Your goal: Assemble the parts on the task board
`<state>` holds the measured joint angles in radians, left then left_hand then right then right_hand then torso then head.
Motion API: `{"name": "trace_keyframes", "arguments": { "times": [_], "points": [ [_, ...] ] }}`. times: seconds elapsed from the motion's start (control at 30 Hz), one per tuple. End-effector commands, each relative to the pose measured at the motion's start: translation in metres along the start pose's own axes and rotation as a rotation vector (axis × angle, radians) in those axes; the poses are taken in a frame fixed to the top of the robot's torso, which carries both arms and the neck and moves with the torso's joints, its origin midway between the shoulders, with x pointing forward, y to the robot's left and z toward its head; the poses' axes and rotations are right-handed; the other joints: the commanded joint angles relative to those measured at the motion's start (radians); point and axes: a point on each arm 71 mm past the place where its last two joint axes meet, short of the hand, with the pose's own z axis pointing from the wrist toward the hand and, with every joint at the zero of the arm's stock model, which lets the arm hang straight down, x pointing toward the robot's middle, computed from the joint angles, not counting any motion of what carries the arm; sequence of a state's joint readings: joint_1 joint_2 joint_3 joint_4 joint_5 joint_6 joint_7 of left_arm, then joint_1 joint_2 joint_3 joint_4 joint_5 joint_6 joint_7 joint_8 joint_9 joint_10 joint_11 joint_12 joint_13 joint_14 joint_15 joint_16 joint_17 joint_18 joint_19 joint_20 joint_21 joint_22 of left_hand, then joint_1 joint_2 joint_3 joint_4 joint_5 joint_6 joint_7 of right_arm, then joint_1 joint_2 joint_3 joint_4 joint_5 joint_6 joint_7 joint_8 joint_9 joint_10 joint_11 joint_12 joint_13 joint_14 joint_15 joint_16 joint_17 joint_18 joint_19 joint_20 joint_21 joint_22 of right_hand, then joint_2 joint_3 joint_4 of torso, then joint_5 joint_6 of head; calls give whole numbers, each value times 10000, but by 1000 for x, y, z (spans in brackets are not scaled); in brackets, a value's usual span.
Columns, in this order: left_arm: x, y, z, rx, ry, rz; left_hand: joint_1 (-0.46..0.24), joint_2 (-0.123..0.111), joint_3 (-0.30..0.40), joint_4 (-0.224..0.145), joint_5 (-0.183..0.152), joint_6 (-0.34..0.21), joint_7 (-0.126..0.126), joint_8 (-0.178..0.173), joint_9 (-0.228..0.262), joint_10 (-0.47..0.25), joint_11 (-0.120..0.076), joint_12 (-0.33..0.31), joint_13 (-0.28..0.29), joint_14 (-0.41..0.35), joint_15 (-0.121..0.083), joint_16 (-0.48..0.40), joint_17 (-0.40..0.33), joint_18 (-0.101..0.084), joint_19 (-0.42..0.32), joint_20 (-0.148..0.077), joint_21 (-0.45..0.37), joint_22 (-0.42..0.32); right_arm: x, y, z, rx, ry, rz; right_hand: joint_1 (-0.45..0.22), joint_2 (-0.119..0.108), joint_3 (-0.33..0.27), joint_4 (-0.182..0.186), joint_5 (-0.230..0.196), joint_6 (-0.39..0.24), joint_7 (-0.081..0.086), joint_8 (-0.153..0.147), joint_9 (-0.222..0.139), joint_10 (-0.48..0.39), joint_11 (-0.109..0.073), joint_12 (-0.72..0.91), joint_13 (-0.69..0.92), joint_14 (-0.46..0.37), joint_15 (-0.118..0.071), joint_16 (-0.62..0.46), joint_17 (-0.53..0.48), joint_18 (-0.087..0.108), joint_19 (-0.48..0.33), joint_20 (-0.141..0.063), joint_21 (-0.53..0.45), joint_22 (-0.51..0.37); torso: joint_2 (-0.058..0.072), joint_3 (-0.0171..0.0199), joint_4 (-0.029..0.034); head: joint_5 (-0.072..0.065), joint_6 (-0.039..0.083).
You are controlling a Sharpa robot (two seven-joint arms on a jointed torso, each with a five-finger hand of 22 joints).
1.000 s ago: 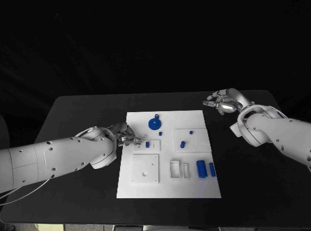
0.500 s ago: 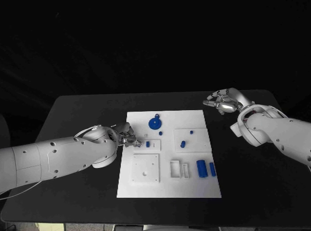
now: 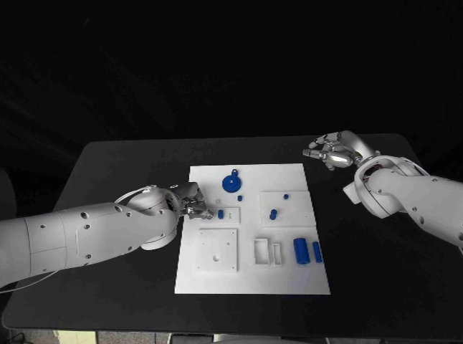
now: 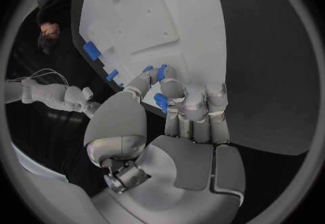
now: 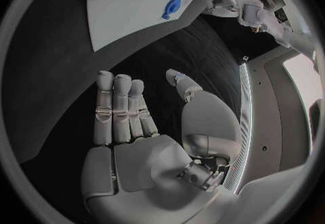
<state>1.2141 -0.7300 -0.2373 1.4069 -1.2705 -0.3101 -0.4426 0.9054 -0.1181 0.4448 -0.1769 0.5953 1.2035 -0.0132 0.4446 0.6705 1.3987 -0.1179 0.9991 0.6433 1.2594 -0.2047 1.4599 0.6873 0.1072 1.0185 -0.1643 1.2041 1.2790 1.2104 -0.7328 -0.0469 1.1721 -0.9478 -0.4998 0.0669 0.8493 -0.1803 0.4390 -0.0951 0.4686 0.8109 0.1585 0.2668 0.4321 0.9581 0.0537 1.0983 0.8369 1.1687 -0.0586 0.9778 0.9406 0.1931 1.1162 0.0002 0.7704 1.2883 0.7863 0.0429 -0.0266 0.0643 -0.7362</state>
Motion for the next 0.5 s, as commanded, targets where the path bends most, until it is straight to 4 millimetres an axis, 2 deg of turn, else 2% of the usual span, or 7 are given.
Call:
{"name": "trace_keyframes", "arguments": {
  "times": [0.03, 0.33, 0.43, 0.5],
  "points": [
    [0, -2, 0, 123, 10, 191, 611, 678, 895, -915, 10, 75, 6, -10, 0, 17, -44, -26, 14, 67, -159, 45, 5, 74, 22, -1000, 38, 6, 2, 2, 0, -120, 137, -1, -132, 0, -11, -39, 67, -9, 63, 63, -10, -74, -21, 68, -13, 74, 16, -53, 10, 686, 82, -8, -66, 12, 1, 6, -8, 1, -4],
    [1, 1, 2, -35, 267, 357, 607, 705, 922, -872, -132, 42, 8, -50, -15, 4, -44, -55, -5, 65, -165, 25, -10, 74, 28, -1000, 27, -6, 2, 1, 0, -107, 135, -6, -136, 1, -11, -39, 69, -7, 62, 64, -10, -74, -21, 71, -16, 76, 16, -54, 11, 687, 84, -9, -68, 15, 2, 1, -9, -1, -24],
    [1, 1, 3, -64, 227, 378, 603, 726, 932, -849, -244, 27, 14, -70, -20, 2, -40, -75, -21, 59, -163, 10, -19, 73, 25, -999, 20, -12, 2, 1, 0, -109, 140, -4, -137, 2, -11, -38, 69, -7, 62, 64, -10, -74, -21, 72, -17, 76, 16, -55, 12, 687, 85, -9, -69, 15, 1, 0, -5, 7, -28],
    [0, 2, 3, -78, 203, 375, 602, 763, 937, -831, -447, 9, 18, -89, -24, 1, -35, -99, -40, 58, -161, -2, -28, 73, 22, -1000, 15, -17, 2, 2, 0, -113, 140, -3, -139, 3, -11, -38, 70, -7, 62, 65, -10, -74, -21, 73, -18, 76, 16, -55, 12, 687, 85, -9, -69, 16, 2, -1, -1, 1, -32]
  ]
}}
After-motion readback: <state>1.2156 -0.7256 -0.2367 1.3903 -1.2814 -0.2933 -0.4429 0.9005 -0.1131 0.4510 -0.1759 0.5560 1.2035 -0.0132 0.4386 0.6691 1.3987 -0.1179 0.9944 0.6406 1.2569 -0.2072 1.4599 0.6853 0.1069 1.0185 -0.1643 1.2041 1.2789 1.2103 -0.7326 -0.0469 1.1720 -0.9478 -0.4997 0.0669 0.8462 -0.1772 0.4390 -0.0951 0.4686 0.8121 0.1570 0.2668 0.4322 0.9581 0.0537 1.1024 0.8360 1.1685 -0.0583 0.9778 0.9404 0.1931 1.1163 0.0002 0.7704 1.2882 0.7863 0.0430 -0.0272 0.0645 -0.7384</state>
